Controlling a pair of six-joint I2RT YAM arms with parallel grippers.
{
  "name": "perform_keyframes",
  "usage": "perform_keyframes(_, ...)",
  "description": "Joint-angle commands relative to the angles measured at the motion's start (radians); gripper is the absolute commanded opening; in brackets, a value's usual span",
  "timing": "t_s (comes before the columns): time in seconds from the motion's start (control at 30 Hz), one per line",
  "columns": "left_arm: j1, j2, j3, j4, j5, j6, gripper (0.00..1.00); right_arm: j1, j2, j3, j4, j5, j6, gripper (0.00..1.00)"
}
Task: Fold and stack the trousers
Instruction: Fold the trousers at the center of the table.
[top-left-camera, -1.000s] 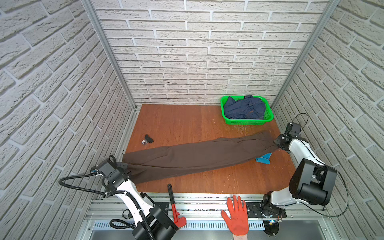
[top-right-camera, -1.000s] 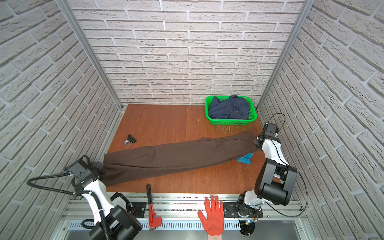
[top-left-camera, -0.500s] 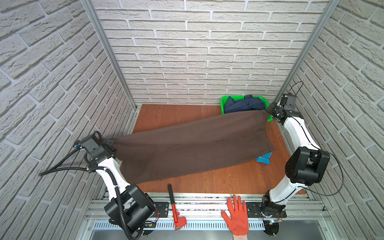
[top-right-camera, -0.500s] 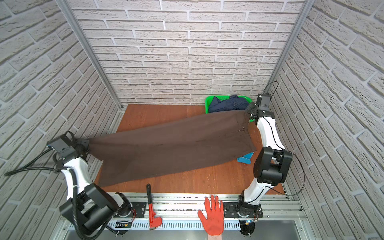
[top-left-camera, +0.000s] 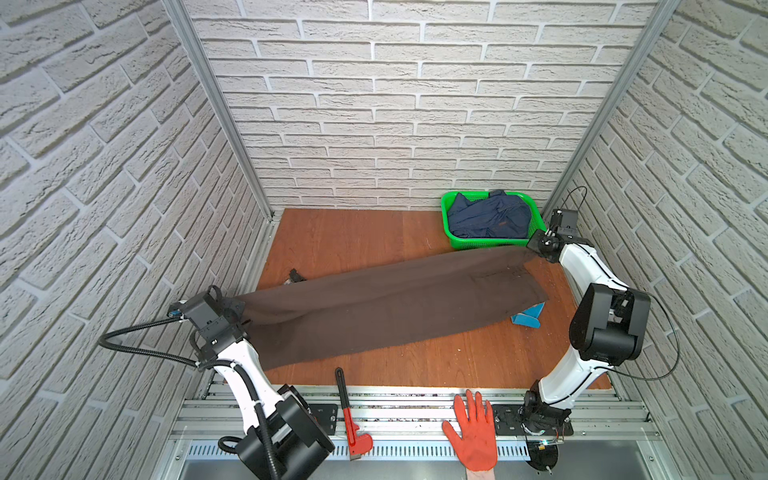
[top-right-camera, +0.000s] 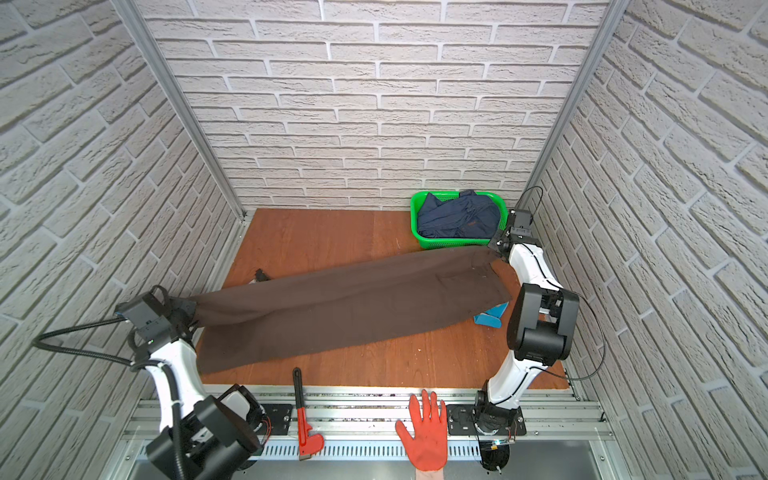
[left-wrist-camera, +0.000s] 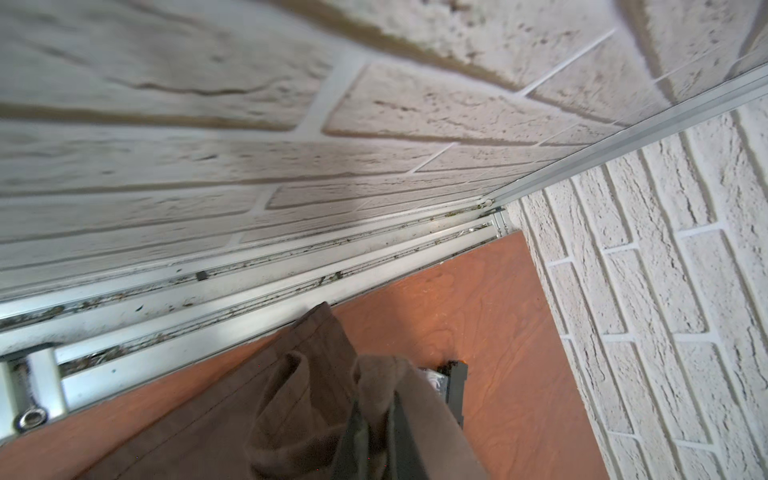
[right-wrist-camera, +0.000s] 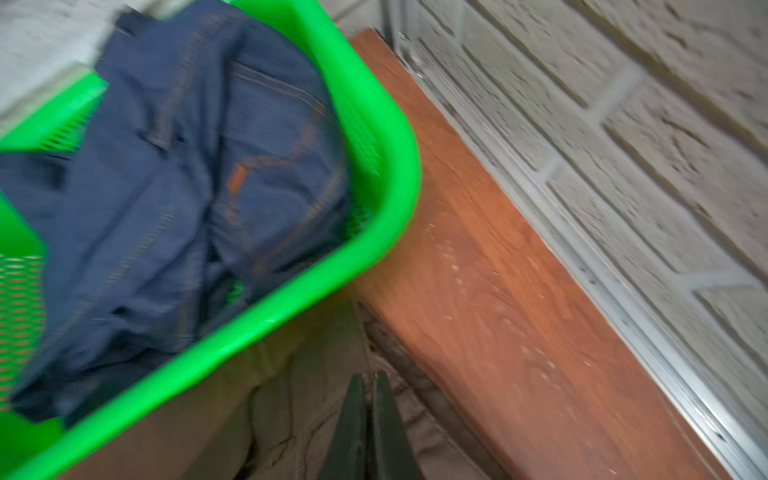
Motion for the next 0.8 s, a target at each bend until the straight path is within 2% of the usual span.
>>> perform_keyframes(0.0,0.012,-0.081,-0.042,-0.019,-0.049,-0.002,0.00,-0.040,-0.059,-0.039,0.026,0.086,-0.024,0.06)
perform_keyframes(0.23,0.013,-0.197,-0.150,-0.074,-0.128,-0.047,0.00,-0.063,-0.066,-0.147,0.035,0.131,0.005,0.06)
perform_keyframes(0.6,0.031,-0.255,-0.225,-0.124,-0.212,-0.069,0.00,-0.086,-0.113,-0.202,0.047,0.163,0.037,0.05)
perform_keyframes(0.77,0.042,-0.255,-0.252,-0.113,-0.217,-0.074,0.00,-0.101,-0.137,-0.245,0.055,0.172,0.041,0.06)
